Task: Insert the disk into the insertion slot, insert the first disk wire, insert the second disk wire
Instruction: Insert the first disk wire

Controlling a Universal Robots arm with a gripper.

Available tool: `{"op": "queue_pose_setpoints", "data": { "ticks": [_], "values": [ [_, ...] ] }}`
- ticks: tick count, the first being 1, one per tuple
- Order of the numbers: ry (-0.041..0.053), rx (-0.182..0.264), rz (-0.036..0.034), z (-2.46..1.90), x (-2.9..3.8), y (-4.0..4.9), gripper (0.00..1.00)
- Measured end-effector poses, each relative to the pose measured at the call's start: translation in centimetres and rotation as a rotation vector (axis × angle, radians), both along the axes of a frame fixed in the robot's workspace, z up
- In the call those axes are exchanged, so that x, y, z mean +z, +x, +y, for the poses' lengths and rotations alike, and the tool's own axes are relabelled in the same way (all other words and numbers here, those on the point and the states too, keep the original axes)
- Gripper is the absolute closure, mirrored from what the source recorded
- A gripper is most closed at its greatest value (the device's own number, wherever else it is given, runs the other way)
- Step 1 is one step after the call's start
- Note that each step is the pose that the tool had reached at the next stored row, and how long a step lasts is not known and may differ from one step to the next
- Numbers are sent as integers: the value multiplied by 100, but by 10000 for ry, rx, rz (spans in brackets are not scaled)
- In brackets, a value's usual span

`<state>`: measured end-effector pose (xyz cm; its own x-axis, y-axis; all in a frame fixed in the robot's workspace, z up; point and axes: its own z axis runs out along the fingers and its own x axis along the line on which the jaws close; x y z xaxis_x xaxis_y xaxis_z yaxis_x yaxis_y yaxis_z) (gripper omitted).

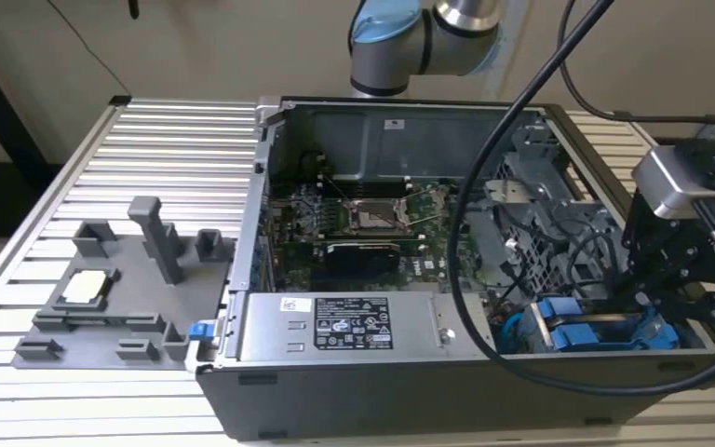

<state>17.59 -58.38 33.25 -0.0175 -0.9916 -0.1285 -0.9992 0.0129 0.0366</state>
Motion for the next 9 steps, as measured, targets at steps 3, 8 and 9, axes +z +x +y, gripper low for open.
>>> {"op": "queue_pose_setpoints", "data": {
  "ticks": [3,8,9],
  "values": [
    [10,0,0,0,-6,0,81],
    [23,-1,2,0,-12,-2,80],
    [20,0,2,-1,-11,-1,80]
  ]
}}
